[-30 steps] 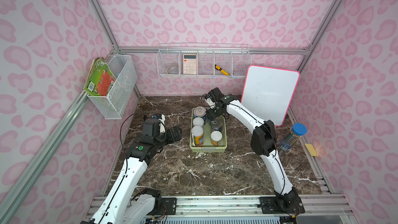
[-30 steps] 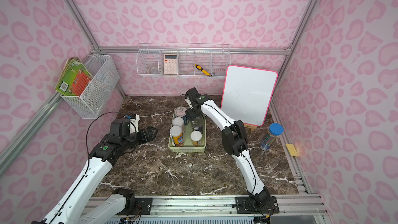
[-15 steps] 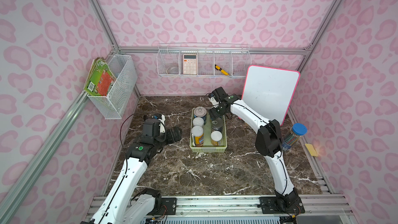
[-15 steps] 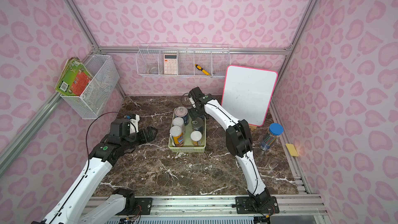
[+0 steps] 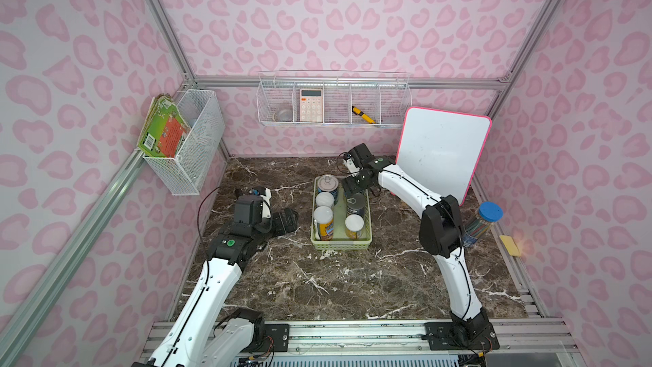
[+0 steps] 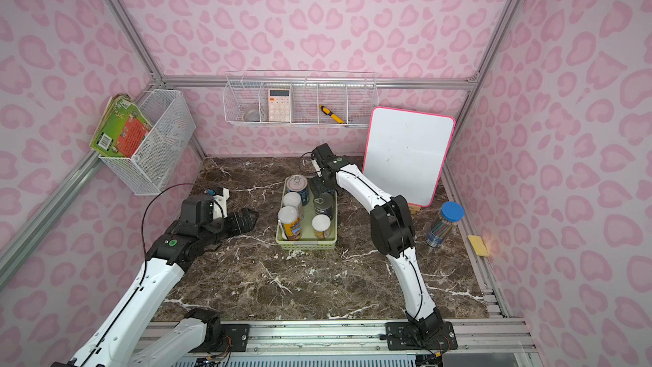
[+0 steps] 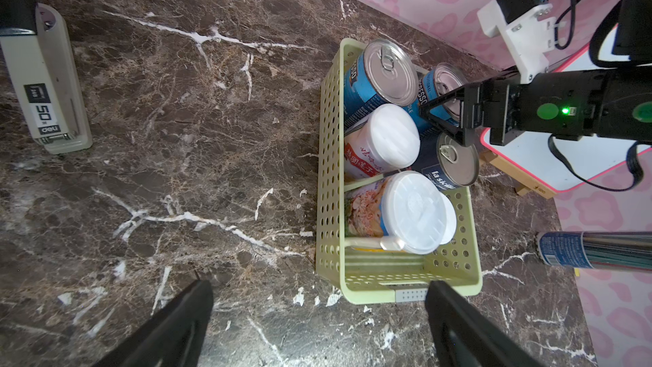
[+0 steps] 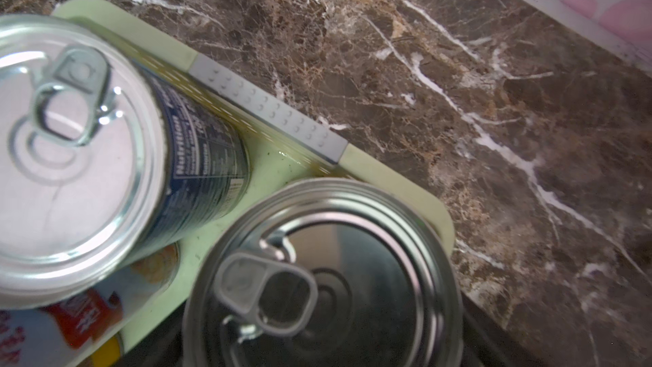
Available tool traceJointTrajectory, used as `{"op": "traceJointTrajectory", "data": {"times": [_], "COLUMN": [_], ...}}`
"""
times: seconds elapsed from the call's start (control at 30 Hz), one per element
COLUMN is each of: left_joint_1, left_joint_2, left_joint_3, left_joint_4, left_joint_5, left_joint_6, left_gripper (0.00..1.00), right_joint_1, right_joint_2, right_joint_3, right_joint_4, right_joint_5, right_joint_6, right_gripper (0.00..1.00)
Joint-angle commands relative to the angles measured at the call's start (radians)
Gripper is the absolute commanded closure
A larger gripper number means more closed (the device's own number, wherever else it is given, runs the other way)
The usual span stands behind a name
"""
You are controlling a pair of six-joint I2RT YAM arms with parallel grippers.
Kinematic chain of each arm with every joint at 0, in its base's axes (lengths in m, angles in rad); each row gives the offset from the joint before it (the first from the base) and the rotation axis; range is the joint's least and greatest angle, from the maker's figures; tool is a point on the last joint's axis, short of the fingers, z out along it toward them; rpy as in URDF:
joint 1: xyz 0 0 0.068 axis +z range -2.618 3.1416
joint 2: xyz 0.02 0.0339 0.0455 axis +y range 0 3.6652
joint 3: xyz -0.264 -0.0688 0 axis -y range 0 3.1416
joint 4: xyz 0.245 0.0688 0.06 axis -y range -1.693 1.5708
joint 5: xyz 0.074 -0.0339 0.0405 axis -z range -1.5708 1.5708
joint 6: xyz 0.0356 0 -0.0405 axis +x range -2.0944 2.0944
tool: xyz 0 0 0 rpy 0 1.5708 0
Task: Put the canned food in the basket
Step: Adjust the canned food in the basket, then reset both arms
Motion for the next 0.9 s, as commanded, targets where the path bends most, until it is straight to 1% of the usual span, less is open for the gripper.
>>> {"op": "traceJointTrajectory", "data": {"times": [0.0, 0.2, 0.27, 0.3, 0.4, 0.43, 0.47, 0.57, 0.6, 0.67, 0.73, 0.77, 0.8, 0.87], "left_joint_1": [0.0, 0.004, 0.009, 0.011, 0.03, 0.041, 0.051, 0.087, 0.094, 0.107, 0.119, 0.132, 0.141, 0.16], "left_joint_2": [0.0, -0.01, -0.02, -0.024, -0.042, -0.043, -0.041, -0.025, -0.023, -0.021, 0.004, 0.034, 0.079, 0.169], "left_joint_3": [0.004, 0.014, 0.028, 0.037, 0.048, 0.037, 0.022, -0.046, -0.09, -0.213, -0.33, -0.381, -0.406, -0.385], "left_joint_4": [-0.01, -0.014, -0.013, -0.013, 0.031, 0.068, 0.108, 0.26, 0.334, 0.571, 0.779, 0.87, 0.929, 0.912], "left_joint_5": [-0.022, -0.063, -0.082, -0.097, -0.158, -0.183, -0.232, -0.343, -0.38, -0.437, -0.463, -0.464, -0.454, -0.487], "left_joint_6": [0.002, -0.01, -0.011, -0.006, 0.013, 0.022, 0.013, 0.033, 0.05, 0.13, 0.187, 0.231, 0.27, 0.267], "left_gripper": [0.01, 0.01, 0.01, 0.01, 0.01, 0.01, 0.01, 0.01, 0.01, 0.01, 0.01, 0.01, 0.01, 0.01], "right_joint_1": [-0.004, -0.001, 0.004, 0.006, -0.003, -0.018, -0.04, -0.129, -0.156, -0.208, -0.244, -0.268, -0.291, -0.333], "right_joint_2": [-0.064, -0.212, -0.319, -0.394, -0.723, -0.839, -0.953, -1.178, -1.216, -1.257, -1.263, -1.261, -1.255, -1.232], "right_joint_3": [-0.016, -0.113, -0.201, -0.284, -0.693, -0.876, -1.023, -1.319, -1.387, -1.535, -1.654, -1.729, -1.798, -1.899], "right_joint_4": [0.041, 0.127, 0.185, 0.246, 0.591, 0.737, 0.874, 1.105, 1.159, 1.298, 1.441, 1.555, 1.663, 1.832], "right_joint_5": [0.045, 0.004, 0.027, 0.052, 0.123, 0.153, 0.18, 0.213, 0.22, 0.264, 0.319, 0.342, 0.352, 0.404], "right_joint_6": [0.006, 0.012, 0.017, 0.016, 0.004, 0.004, 0.006, 0.032, 0.035, 0.017, -0.025, -0.053, -0.079, -0.103], "right_gripper": [0.05, 0.02, 0.01, 0.01, 0.01, 0.01, 0.01, 0.01, 0.01, 0.01, 0.01, 0.01, 0.01, 0.01]}}
